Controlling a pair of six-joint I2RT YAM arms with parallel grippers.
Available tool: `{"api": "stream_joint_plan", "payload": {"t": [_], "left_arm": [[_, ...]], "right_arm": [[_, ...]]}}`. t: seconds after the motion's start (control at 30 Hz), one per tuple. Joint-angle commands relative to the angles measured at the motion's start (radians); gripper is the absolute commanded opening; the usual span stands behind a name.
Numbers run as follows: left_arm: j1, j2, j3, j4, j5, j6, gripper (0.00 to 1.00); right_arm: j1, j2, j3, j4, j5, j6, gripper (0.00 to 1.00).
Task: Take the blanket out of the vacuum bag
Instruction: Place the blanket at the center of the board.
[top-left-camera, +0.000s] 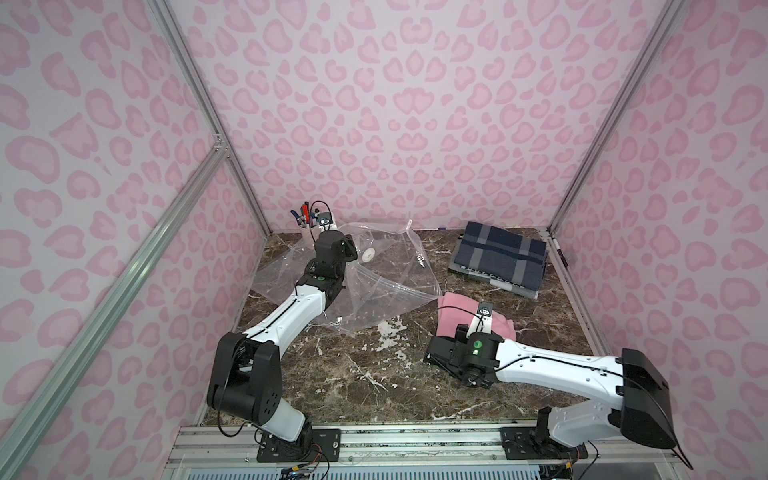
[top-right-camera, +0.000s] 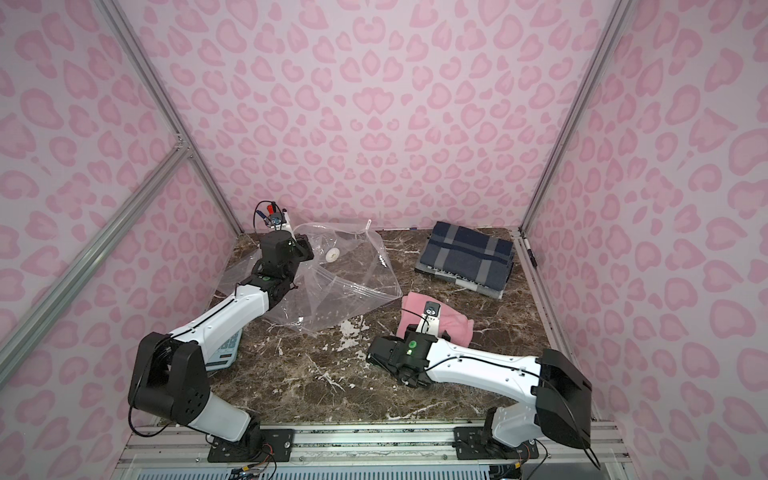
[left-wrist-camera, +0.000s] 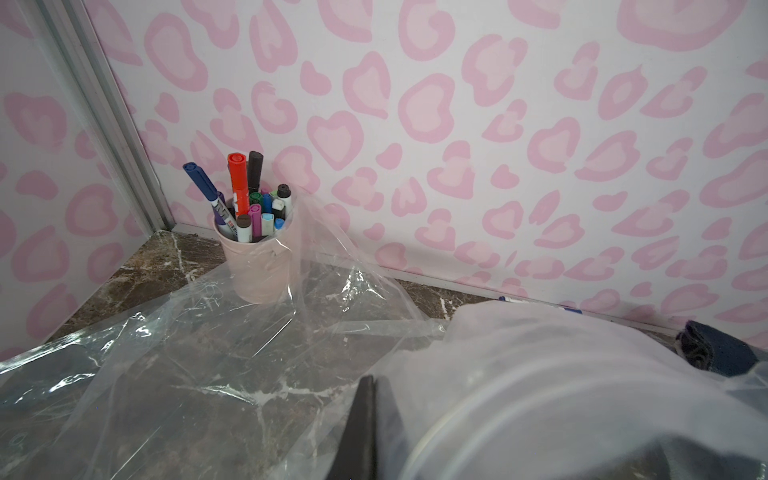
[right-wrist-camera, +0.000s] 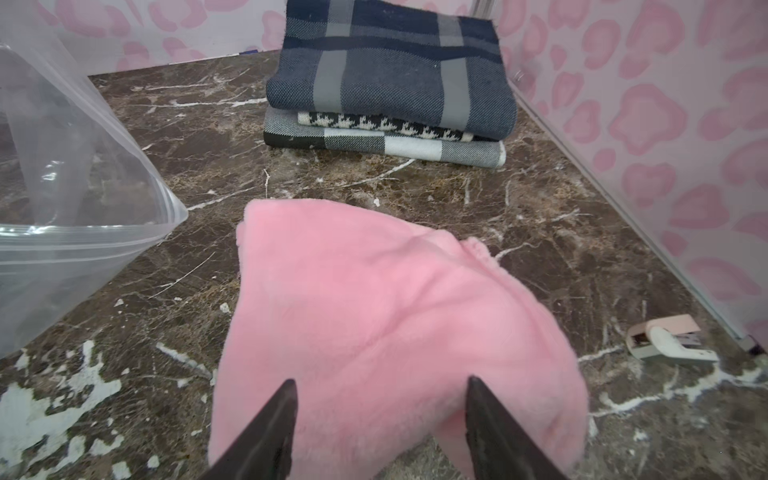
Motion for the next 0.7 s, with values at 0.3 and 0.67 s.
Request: {"api": "stream_joint_plan", "payload": {"t": [0.3,0.67], "left_arm": [[0.005,0.011,0.006,0.032,0.023,-0.01,0.04],[0.137,0.113,0.168,-0.083,0.197,-0.059,0.04]], "right_arm": [[-0.089,-0.111,-0.086,0.371,-0.061,-0.406,0.68],[-0.383,0.096,0.007,0.743,-0.481,-0.804,0.71]]}}
